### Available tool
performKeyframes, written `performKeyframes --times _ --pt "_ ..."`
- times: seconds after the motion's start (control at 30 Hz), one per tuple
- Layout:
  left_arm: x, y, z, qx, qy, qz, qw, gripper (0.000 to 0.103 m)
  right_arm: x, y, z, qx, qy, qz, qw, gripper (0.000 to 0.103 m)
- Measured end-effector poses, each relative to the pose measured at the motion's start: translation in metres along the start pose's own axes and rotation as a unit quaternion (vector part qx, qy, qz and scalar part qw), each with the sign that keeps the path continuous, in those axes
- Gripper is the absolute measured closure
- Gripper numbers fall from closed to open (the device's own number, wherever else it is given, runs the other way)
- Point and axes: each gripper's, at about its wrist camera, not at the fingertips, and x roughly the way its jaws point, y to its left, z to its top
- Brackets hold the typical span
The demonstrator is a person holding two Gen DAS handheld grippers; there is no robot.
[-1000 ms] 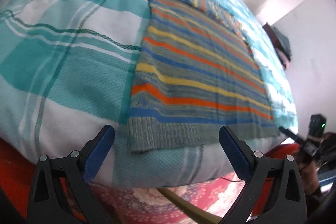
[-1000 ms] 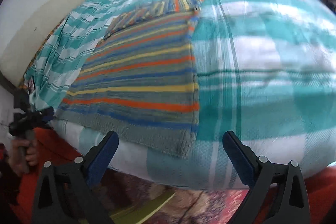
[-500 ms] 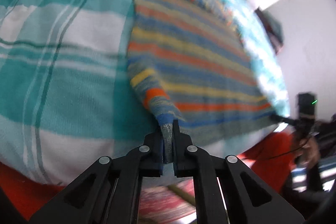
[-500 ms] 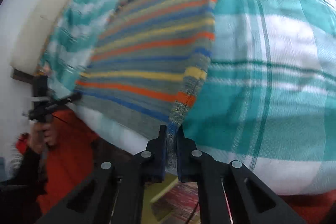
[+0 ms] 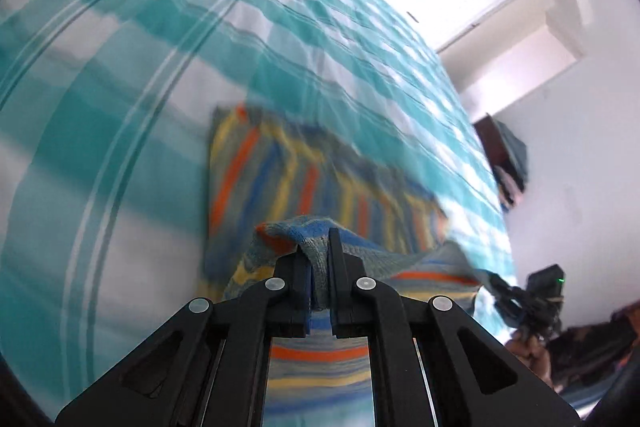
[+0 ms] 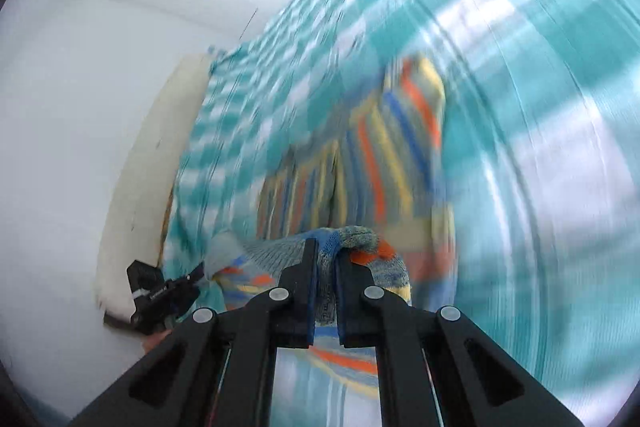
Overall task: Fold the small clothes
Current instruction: 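Lift the hem and fold it over onto the collar with both grippers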
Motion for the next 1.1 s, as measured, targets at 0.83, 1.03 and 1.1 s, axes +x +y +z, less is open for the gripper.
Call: performKeyframes --times 0.83,1.03,1.1 --pt "0.031 0.037 -0.085 0.089 0.085 0.119 0.9853 0.079 0.051 -0.004 -0.074 -0.168 0.109 -0.193 0.960 0.051" --pt "0.005 0.043 -0.089 0.048 0.087 0.096 0.9904 0.099 0.027 -0.008 -0.069 -0.090 0.096 -0.158 0.979 0.096" --pt "0.018 0.045 -0.096 0.055 0.111 0.119 0.9851 0.099 0.030 -0.019 -0.077 -0.078 0.111 -0.170 0.976 0.096"
